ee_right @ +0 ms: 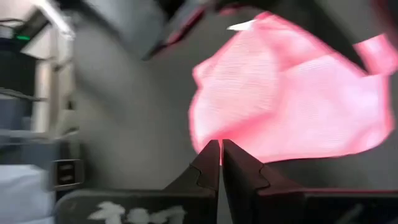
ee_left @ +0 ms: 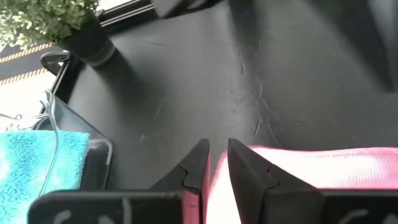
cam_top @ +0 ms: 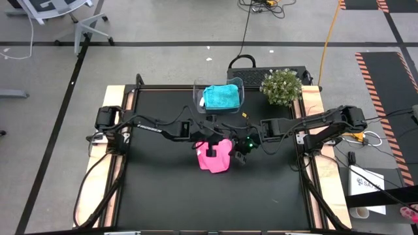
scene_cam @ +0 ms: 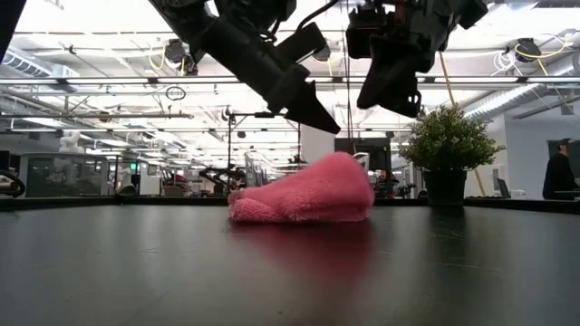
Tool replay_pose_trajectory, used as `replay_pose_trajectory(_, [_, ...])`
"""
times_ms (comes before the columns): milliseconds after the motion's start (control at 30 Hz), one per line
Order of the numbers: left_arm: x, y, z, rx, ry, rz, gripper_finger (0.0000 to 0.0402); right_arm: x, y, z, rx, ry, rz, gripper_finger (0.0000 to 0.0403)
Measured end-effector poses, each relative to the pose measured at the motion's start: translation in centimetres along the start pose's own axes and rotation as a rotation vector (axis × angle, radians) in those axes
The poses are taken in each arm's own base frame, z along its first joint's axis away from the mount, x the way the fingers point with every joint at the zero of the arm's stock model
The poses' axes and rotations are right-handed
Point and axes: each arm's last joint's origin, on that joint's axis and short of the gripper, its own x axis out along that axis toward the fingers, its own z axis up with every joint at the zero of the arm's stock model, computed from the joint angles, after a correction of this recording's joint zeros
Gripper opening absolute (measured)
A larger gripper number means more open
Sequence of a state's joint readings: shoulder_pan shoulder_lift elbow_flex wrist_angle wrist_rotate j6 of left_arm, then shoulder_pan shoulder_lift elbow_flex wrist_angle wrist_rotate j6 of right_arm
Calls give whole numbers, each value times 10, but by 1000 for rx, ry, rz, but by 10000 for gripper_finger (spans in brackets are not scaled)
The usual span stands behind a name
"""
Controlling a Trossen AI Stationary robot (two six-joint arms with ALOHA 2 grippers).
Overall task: Fold microfiber towels
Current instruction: Fold the pink microfiber cloth
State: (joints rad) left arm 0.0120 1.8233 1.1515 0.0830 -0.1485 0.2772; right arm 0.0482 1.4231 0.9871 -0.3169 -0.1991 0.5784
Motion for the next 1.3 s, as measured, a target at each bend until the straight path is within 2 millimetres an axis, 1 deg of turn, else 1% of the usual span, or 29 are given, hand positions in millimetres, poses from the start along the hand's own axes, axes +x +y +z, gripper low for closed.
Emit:
replay_pose_trajectory(100, [0, 0, 0, -18, 1, 1, 62, 0, 5, -2, 9, 32, 72, 11])
replay_pose_trajectory(167, [0, 0, 0, -23, 4, 3, 62, 2, 10, -5, -27, 46, 85, 11])
replay_pose_trajectory(267, [0, -2, -2, -37, 29, 2, 63, 3, 16, -10, -83, 43, 74, 11])
replay_pose_trajectory(400, [-11, -9, -5, -116, 130, 40, 63, 15, 14, -13, -92, 61, 31, 18])
replay_pose_trajectory(533, [-23, -25, -19, -226, 330, 27, 63, 39, 4, -14, -94, 106, 2, 44])
replay_pose_trajectory(633, [-32, -45, -27, -269, 455, -16, 63, 53, -5, -8, -71, 111, 50, 74])
replay_pose_trajectory(767, [-43, -76, -27, -294, 512, -79, 63, 55, -22, 2, 11, 137, 115, 114])
replay_pose_trajectory(900, [-49, -97, -22, -323, 476, -94, 63, 53, -36, 7, 86, 162, 180, 146])
replay_pose_trajectory(1000, [-51, -105, -17, -336, 431, -66, 63, 58, -48, 1, 154, 154, 200, 160])
replay_pose_trajectory(1133, [-52, -107, -16, -334, 396, 0, 63, 67, -58, -6, 230, 71, 248, 166])
replay_pose_trajectory(1233, [-51, -107, -18, -334, 388, 10, 63, 77, -64, -12, 269, 24, 286, 164])
replay_pose_trajectory(1300, [-50, -108, -23, -333, 394, 13, 63, 83, -66, -10, 279, -10, 309, 163])
